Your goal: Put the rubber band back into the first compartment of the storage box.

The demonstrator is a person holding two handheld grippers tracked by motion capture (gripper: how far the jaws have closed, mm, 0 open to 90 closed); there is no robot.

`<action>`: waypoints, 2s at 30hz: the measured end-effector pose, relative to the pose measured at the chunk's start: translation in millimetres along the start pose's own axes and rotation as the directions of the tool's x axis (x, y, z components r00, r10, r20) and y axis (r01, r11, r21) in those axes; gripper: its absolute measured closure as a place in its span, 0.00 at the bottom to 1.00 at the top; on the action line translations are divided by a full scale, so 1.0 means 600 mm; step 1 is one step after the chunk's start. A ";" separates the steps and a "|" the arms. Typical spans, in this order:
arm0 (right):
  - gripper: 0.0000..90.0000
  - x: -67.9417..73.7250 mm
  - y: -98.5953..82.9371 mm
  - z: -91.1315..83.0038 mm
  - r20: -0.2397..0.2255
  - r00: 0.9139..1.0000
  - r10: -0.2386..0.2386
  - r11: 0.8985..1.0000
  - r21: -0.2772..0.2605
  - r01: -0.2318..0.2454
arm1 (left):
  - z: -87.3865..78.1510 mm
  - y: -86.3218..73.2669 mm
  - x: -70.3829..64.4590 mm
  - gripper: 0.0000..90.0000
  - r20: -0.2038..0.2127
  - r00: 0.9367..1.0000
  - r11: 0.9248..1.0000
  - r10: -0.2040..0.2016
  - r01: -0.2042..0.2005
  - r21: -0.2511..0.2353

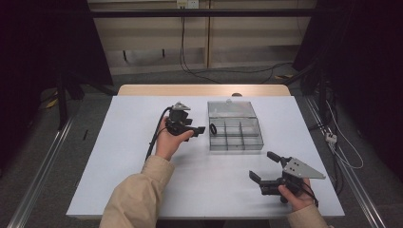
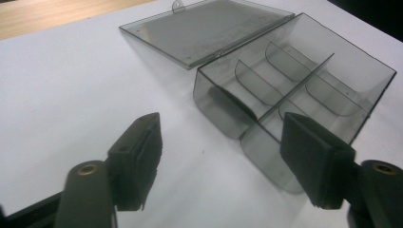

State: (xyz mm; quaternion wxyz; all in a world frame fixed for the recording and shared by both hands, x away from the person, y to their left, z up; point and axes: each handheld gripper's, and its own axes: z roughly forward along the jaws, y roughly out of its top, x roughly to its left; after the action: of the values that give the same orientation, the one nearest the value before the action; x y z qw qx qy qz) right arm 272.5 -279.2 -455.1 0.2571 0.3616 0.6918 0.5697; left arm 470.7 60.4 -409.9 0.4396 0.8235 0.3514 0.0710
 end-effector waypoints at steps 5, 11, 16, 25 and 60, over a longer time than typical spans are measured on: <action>0.03 0.000 0.000 0.002 0.002 1.000 0.002 1.000 0.007 -0.002 | -0.027 -0.018 0.010 0.27 -0.008 1.000 1.000 0.006 -0.006 -0.008; 0.03 0.000 0.000 0.002 0.005 1.000 -0.003 1.000 0.011 0.003 | -0.047 -0.037 0.017 0.22 -0.010 1.000 1.000 0.000 0.000 -0.006; 0.03 0.000 0.000 0.002 0.007 1.000 -0.003 1.000 0.012 0.003 | -0.061 -0.051 0.021 0.20 -0.010 1.000 1.000 -0.012 0.011 -0.021; 0.03 0.001 0.000 0.003 0.005 1.000 -0.003 1.000 0.016 0.003 | -0.085 -0.072 0.025 0.19 -0.015 1.000 1.000 -0.011 0.011 -0.027; 0.03 0.002 -0.001 0.005 0.006 1.000 -0.006 1.000 0.017 0.006 | -0.159 -0.135 0.044 0.16 -0.043 0.999 0.999 -0.022 0.019 -0.050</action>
State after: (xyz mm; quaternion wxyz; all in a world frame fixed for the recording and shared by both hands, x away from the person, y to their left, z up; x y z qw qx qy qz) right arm 274.1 -276.4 -456.4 0.2577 0.3633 0.6970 0.5620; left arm 407.9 171.4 -419.9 0.4528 0.8070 0.3675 0.0932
